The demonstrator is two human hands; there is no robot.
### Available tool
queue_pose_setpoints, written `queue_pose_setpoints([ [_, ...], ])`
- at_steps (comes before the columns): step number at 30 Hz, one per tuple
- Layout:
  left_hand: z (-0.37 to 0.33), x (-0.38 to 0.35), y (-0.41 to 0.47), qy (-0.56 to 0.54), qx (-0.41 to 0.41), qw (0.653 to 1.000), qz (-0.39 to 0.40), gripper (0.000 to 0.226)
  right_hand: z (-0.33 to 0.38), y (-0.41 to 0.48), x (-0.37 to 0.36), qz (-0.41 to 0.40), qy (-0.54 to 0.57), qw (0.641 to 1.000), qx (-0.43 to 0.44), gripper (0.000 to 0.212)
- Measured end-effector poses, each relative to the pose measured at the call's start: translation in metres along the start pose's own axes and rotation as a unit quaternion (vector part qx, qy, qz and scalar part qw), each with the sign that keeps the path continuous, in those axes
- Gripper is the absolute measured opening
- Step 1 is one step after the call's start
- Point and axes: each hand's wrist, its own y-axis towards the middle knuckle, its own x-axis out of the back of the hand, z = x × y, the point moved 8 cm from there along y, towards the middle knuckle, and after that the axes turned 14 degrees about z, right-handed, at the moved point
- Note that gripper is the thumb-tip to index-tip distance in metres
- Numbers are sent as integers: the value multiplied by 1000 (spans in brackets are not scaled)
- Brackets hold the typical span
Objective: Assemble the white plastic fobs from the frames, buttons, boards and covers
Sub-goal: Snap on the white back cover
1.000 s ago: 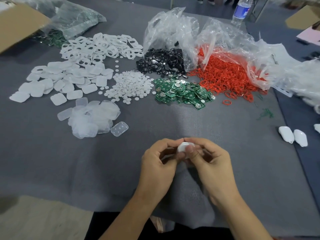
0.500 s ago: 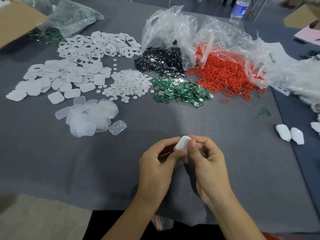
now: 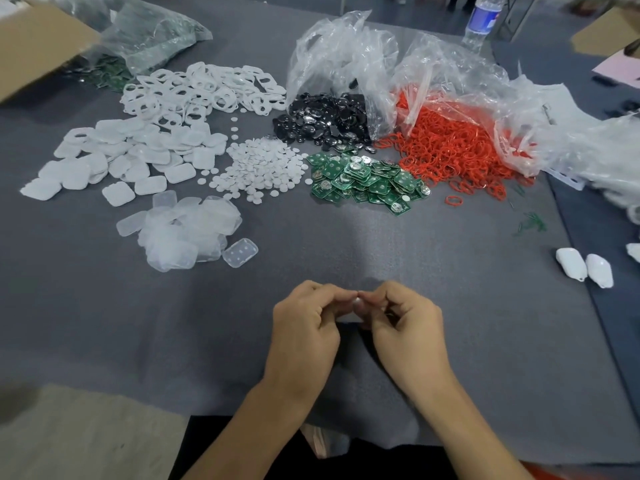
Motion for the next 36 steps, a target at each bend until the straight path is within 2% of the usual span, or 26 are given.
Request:
queue_pose_setpoints([
  [3,4,3,-1,-14,4,1000,-4,41,0,2,-1,-3,-16,1000,-5,20],
  [5,9,3,-2,-46,16,999,10,27,-3,0,-1,-7,38,999,-18,17],
  [8,22,-2,-4,-124,81,988,44,30,-11,-5,0,-25,146,988,-39,13],
  [10,23,-3,-2,-128,90,987,44,28,-11,-8,1,-14,155,987,-37,12],
  [14,13,-17,8,-154,83,983,63,25,-7,-13,14,22,156,987,-23,26],
  [19,-20,-62,25,-136,35,987,82,32,-20,-25,69,-82,129,988,-38,25],
  [23,-39,-110,43,-179,46,977,102,22,-29,-40,112,-145,12,988,-60,42],
  [26,-53,-147,49,-190,45,970,142,17,-38,-55,142,-196,-56,976,-82,47],
  [28,-62,-172,51,-174,38,967,184,22,-48,-66,159,-226,-58,967,-105,47],
  [33,-98,-226,47,-68,-66,956,278,36,-69,-96,203,-321,-69,933,-147,32],
  [36,-120,-255,41,-17,-124,937,326,41,-82,-109,226,-369,-89,908,-180,30],
])
